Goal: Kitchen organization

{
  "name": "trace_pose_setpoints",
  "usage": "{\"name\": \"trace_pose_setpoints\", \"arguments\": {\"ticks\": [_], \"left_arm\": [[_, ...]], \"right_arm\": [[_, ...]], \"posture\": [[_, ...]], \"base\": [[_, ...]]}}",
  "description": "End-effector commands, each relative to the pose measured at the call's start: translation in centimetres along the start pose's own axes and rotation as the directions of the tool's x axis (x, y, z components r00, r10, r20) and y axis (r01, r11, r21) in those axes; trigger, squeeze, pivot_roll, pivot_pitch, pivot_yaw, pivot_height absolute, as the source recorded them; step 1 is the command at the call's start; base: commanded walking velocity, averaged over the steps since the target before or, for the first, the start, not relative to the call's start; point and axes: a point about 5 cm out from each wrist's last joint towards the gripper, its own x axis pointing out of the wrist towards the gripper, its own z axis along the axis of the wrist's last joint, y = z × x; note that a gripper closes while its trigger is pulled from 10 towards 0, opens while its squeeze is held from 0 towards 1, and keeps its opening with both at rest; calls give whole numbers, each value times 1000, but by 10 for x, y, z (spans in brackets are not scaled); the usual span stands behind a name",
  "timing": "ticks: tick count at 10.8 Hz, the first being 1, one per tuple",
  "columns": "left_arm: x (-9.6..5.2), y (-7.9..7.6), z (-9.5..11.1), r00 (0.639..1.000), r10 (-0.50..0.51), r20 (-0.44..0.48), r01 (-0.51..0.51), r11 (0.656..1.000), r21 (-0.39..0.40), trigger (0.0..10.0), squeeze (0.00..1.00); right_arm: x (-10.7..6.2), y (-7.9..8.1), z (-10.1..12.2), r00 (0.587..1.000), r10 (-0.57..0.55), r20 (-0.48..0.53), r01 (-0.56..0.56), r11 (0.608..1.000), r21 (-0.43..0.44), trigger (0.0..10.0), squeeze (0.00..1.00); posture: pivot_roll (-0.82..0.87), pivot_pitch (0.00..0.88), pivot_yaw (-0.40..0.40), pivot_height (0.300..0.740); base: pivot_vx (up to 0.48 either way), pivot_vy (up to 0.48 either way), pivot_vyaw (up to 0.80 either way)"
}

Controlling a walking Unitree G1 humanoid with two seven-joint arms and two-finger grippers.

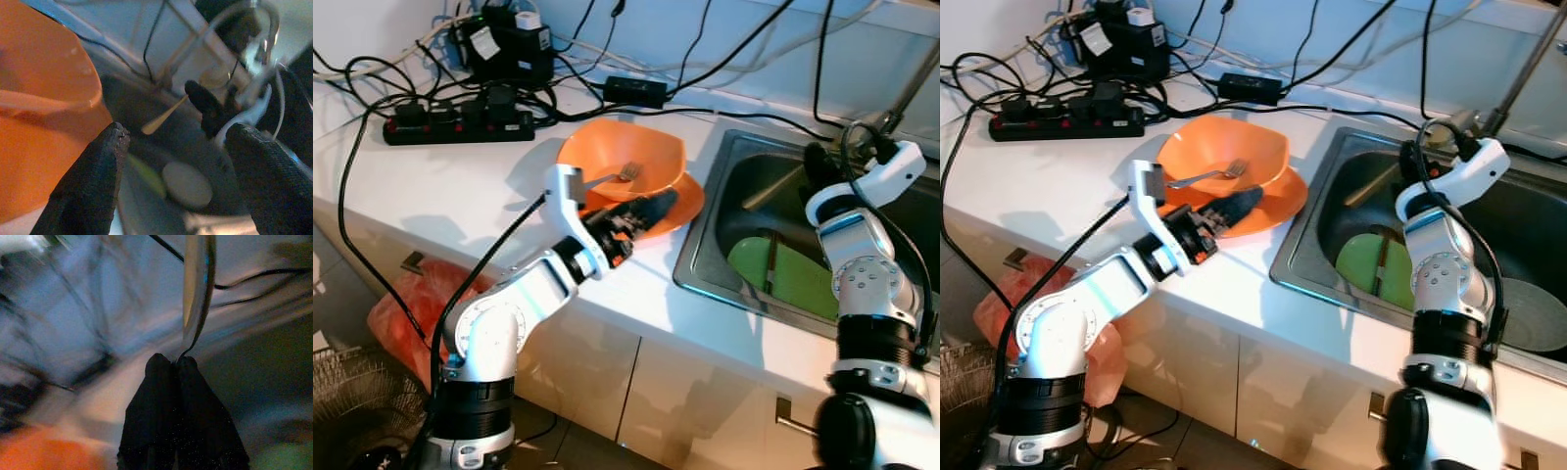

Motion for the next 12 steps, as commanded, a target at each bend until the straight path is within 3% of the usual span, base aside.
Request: {"name": "trace_pose_setpoints", "arguments": {"ticks": [1, 2, 4, 5, 6, 7, 8, 9, 10, 11, 12], "left_arm": [[0, -4, -2, 1000, -13, -27, 15, 998, 67, 10000, 1000], [0, -5, -8, 996, -9, -88, 22, 989, 148, 10000, 1000], [-3, -1, -14, 991, 31, -133, 5, 965, 262, 10000, 1000], [-4, 0, -14, 989, 40, -141, 2, 958, 285, 10000, 827], [-5, 3, -17, 986, 51, -161, 4, 946, 325, 10000, 686], [-6, 4, -20, 982, 53, -182, 13, 938, 346, 10000, 208], [-6, 4, -22, 979, 44, -200, 33, 930, 366, 10000, 63], [-6, 4, -23, 977, 42, -209, 41, 926, 374, 10000, 63], [-7, 4, -24, 976, 36, -214, 50, 923, 381, 10000, 63], [-7, 6, -26, 975, 38, -220, 52, 920, 389, 10000, 71], [-7, 6, -26, 974, 40, -222, 53, 916, 398, 10000, 63]], "right_arm": [[3, -8, 3, 998, -69, 1, 69, 993, -92, 0, 0], [2, -28, -6, 978, -203, -50, 183, 947, -263, 0, 0], [-1, -46, -19, 946, -305, -106, 247, 894, -374, 0, 0], [-2, -49, -23, 939, -321, -125, 247, 880, -406, 4314, 0], [-2, -53, -29, 926, -346, -153, 241, 851, -466, 10000, 0], [-3, -55, -34, 919, -355, -172, 232, 839, -492, 10000, 0], [-3, -57, -38, 911, -365, -191, 227, 832, -507, 10000, 0], [-4, -57, -39, 908, -370, -198, 227, 830, -510, 10000, 0], [-4, -57, -42, 906, -365, -215, 217, 836, -504, 10000, 420], [-4, -56, -45, 906, -356, -227, 206, 842, -499, 10000, 1000], [-4, -57, -45, 904, -360, -229, 205, 838, -506, 10000, 1000]], "posture": [[66, 12, -49, 740], [67, 12, -51, 740], [72, 13, -53, 740], [73, 13, -52, 740], [74, 13, -51, 740], [73, 14, -50, 740], [73, 14, -49, 740], [72, 16, -49, 740], [73, 17, -49, 740], [73, 17, -49, 740], [73, 17, -50, 740]], "base": [[0, 0, 0], [0, 0, 0], [0, 0, 0], [0, 0, 0], [0, 0, 0], [0, 0, 0], [0, 0, 0], [0, 0, 0], [0, 0, 0], [0, 0, 0], [0, 0, 0]]}}
